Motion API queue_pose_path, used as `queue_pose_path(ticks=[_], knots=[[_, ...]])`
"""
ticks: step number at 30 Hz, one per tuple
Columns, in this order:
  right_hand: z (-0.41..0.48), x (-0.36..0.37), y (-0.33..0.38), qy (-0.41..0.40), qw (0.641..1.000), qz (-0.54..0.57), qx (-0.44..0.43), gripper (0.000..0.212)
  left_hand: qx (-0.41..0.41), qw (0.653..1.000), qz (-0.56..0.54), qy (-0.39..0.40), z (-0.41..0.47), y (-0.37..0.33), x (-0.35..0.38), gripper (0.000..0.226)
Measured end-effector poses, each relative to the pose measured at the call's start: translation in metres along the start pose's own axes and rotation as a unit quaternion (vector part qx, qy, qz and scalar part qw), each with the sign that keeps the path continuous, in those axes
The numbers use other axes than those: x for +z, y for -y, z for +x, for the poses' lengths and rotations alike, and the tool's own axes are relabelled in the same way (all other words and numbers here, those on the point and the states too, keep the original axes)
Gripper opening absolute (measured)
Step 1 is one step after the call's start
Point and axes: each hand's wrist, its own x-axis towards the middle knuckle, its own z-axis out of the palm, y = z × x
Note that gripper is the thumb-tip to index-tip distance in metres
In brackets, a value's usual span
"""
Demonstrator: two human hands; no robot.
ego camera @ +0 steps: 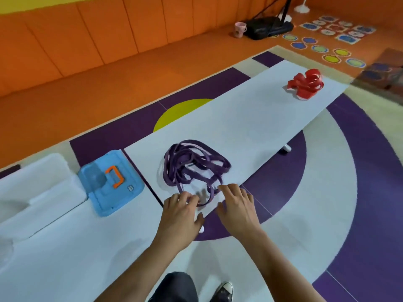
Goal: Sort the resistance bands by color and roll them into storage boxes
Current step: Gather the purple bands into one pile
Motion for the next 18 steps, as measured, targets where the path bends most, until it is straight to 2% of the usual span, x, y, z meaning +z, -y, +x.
queue_pose_path(ticks=[5, 8, 12, 15, 18], knots=[[0.077, 0.001, -0.023, 0.047, 0.997, 0.000, -0.065, 0.047, -0.094, 0.996, -0.006, -0.001, 0.035, 0.004, 0.016, 0.041], [0.126, 0.009, -0.024, 0.088, 0.992, -0.009, -0.093, 0.054, -0.156, 0.988, -0.013, -0.012, 0.066, 0.012, 0.026, 0.044], [0.184, 0.022, -0.021, 0.147, 0.985, -0.032, -0.087, 0.072, -0.274, 0.961, -0.005, -0.023, 0.112, 0.035, 0.041, 0.058], [0.221, 0.038, -0.022, 0.180, 0.979, -0.038, -0.083, 0.088, -0.358, 0.932, -0.047, 0.008, 0.144, 0.054, 0.049, 0.074], [0.258, 0.057, -0.024, 0.216, 0.973, -0.062, -0.056, 0.110, -0.417, 0.903, -0.091, 0.044, 0.167, 0.076, 0.057, 0.099]])
